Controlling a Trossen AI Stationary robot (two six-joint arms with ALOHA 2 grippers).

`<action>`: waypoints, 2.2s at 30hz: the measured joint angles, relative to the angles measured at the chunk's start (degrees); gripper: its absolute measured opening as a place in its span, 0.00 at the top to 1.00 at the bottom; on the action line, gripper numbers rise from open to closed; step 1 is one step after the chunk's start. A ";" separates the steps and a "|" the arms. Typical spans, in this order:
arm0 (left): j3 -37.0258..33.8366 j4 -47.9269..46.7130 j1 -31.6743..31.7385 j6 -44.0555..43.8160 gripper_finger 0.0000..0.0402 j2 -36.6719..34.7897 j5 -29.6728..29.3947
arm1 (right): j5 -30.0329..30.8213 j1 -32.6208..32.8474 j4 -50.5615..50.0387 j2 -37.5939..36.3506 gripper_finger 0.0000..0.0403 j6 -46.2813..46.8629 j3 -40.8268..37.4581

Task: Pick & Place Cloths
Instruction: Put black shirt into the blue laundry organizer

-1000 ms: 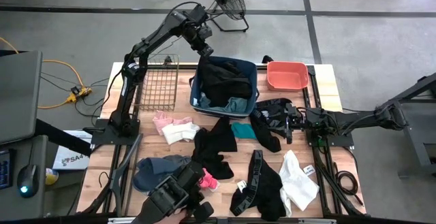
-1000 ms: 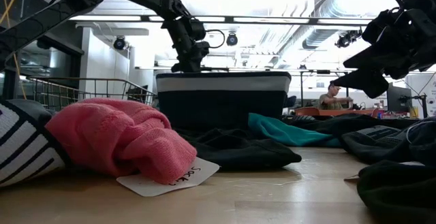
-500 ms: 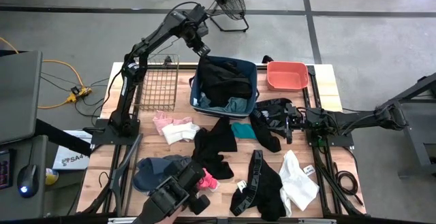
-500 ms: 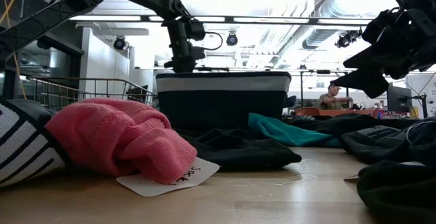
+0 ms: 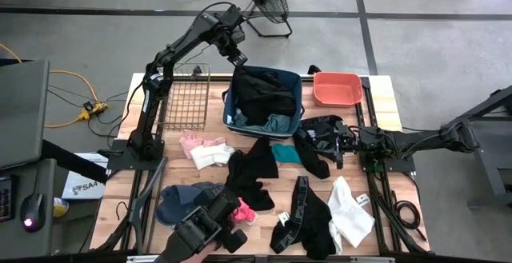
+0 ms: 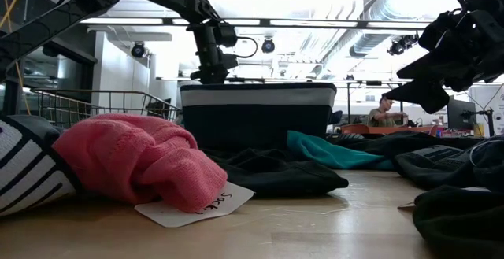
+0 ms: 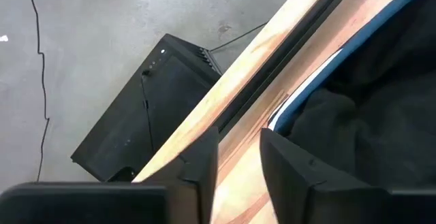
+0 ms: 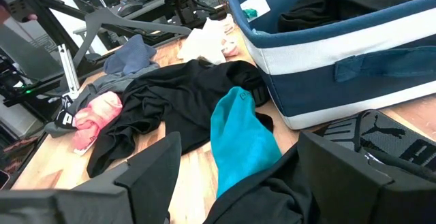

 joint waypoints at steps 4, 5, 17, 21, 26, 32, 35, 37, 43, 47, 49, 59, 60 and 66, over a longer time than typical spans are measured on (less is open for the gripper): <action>0.00 0.04 0.00 -0.22 0.58 0.02 1.71 | 0.00 -0.02 0.01 0.00 0.29 -0.02 0.01; -0.02 0.04 0.00 -0.56 0.55 0.02 2.43 | 0.00 0.00 -0.01 0.00 0.29 -0.02 0.01; -0.04 0.02 -0.09 -1.51 0.50 0.06 5.53 | 0.00 0.00 -0.01 0.00 0.29 0.00 0.01; -0.47 0.12 -0.59 -1.49 0.54 0.07 8.28 | 0.00 -0.02 -0.01 0.02 0.29 0.00 0.01; -3.17 -0.42 -1.68 -0.81 0.57 0.09 8.38 | 0.00 0.00 0.01 0.02 0.29 0.00 0.01; -5.57 1.10 -1.90 0.28 0.59 -0.03 7.81 | 0.02 0.00 0.01 0.00 0.29 0.00 0.00; -5.50 1.20 -1.92 0.31 0.59 -0.05 7.78 | 0.01 0.00 0.01 0.01 0.29 0.00 0.01; -4.64 0.56 -1.92 0.33 0.60 -0.07 7.76 | 0.02 0.00 -0.01 0.00 0.29 0.00 0.01; -1.79 0.03 -1.95 0.22 0.68 -0.07 7.77 | 0.00 -0.02 -0.01 0.01 0.29 -0.01 0.00; -1.77 -1.90 -1.95 0.26 0.74 -0.07 8.22 | 0.02 0.00 0.01 0.02 0.29 0.00 -0.01; -2.02 -1.93 -1.98 0.26 0.77 -0.07 8.22 | 0.00 0.00 0.00 0.02 0.29 0.00 0.00; -2.14 -1.82 -2.25 1.74 0.91 -0.07 7.96 | 0.00 0.00 0.01 0.01 0.29 0.00 0.01; -2.14 -1.86 -2.34 1.94 0.94 -0.07 7.95 | 0.00 -0.02 0.00 0.00 0.29 0.00 0.01; -0.68 -2.74 -3.18 3.58 0.98 -0.17 7.78 | 0.00 0.00 0.01 0.02 0.29 0.00 0.00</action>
